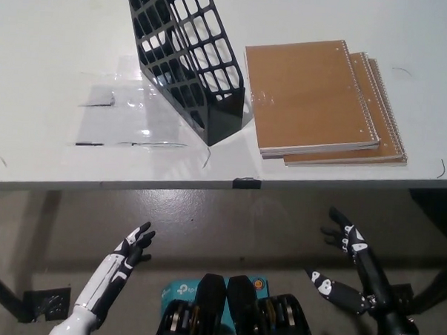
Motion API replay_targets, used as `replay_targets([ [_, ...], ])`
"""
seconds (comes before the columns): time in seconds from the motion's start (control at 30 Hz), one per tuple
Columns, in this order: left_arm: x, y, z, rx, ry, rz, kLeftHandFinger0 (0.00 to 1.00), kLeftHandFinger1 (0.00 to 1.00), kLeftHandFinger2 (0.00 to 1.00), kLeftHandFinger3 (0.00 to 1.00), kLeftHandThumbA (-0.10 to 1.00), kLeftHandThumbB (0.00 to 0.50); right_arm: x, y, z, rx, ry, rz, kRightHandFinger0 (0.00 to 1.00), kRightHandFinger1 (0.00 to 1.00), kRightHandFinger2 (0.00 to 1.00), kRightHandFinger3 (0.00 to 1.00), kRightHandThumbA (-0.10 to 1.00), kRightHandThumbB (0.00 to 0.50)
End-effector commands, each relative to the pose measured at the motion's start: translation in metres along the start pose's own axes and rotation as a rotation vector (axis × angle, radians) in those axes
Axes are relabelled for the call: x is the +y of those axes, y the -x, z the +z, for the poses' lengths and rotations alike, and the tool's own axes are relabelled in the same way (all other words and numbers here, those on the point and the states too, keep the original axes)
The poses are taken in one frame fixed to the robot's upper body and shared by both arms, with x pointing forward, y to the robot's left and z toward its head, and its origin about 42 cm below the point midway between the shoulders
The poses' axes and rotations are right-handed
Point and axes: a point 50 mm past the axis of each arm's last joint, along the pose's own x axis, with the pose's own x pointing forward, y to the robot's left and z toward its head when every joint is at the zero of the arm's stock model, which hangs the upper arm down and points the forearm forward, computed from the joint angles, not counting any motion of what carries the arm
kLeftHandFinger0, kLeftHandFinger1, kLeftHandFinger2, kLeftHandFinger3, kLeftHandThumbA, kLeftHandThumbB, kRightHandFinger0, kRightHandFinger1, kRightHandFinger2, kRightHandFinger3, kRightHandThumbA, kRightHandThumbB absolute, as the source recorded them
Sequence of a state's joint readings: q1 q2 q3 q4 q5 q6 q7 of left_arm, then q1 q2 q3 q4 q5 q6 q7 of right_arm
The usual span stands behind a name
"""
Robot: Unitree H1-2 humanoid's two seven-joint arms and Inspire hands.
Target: Use the right hand to pick up a book from the book holder on the left side and put it on another book on the right side
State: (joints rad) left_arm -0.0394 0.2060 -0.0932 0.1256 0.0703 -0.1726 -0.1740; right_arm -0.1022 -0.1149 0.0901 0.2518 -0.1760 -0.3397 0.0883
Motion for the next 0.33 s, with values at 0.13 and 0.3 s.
replay_targets([
  [0.13, 0.0027, 0.0027, 0.0043, -0.058, -0.001, 0.047, 0.94, 1.0, 1.0, 1.0, 0.98, 0.201, -0.0045, -0.0109, 0.0117, -0.069, 0.041, 0.028, 0.77, 0.83, 1.0, 1.0, 0.71, 0.264],
  [0.3, 0.0036, 0.0027, 0.0049, -0.064, 0.0, 0.053, 0.94, 1.0, 1.0, 1.0, 0.98, 0.199, -0.0043, -0.012, 0.0122, -0.075, 0.046, 0.04, 0.76, 0.82, 0.99, 1.0, 0.71, 0.264],
])
